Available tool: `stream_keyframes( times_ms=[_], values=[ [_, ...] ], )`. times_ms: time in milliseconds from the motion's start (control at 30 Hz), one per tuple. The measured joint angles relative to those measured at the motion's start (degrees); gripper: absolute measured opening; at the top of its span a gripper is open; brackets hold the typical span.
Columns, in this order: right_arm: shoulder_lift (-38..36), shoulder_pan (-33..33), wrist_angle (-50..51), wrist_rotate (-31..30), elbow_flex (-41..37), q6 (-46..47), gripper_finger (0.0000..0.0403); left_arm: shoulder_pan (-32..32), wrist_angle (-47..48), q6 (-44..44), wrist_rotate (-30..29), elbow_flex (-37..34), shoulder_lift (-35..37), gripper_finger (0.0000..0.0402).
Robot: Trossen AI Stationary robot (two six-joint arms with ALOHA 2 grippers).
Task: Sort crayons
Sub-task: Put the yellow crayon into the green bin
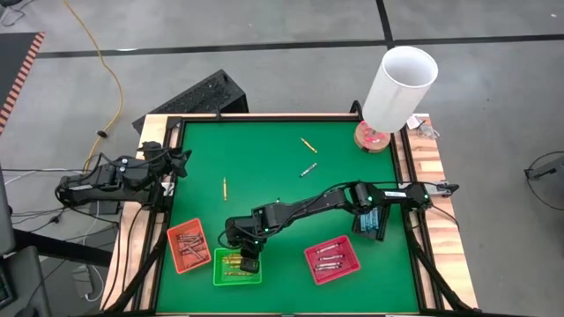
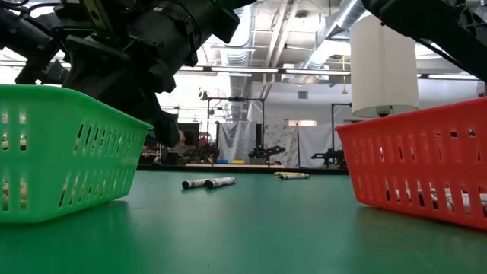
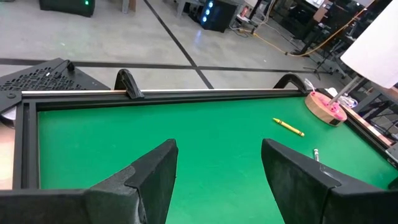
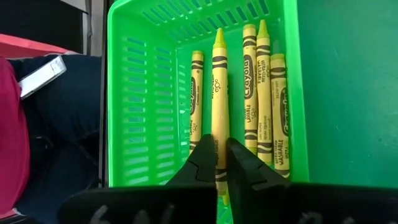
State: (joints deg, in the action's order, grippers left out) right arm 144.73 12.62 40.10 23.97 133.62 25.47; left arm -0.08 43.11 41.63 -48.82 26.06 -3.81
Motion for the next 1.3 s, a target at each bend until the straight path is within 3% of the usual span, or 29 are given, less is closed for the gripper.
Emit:
stream_keyframes(
  times_ms=[700, 1100, 1200, 1300],
  values=[
    [0.0, -0.3, -0.5, 1.7, 0.0, -0.4, 0.0056, 0.0, 0.0, 0.0, 0.2, 0.0, 0.0, 0.0223],
    [-6.5, -4.1, -0.4, 3.2, 0.0, -6.9, 0.0056, 0.0, 0.0, 0.0, 1.6, 0.0, 0.0, 0.0223],
    [-8.5, -5.9, -1.9, 1.3, 0.0, -8.1, 0.0056, 0.0, 0.0, -0.1, 1.6, 0.0, 0.0, 0.0223],
    [-9.4, -8.0, -5.1, -5.0, 0.1, -8.0, 0.0056, 0.0, 0.0, -0.4, 1.6, 0.0, 0.0, 0.0223]
  ],
)
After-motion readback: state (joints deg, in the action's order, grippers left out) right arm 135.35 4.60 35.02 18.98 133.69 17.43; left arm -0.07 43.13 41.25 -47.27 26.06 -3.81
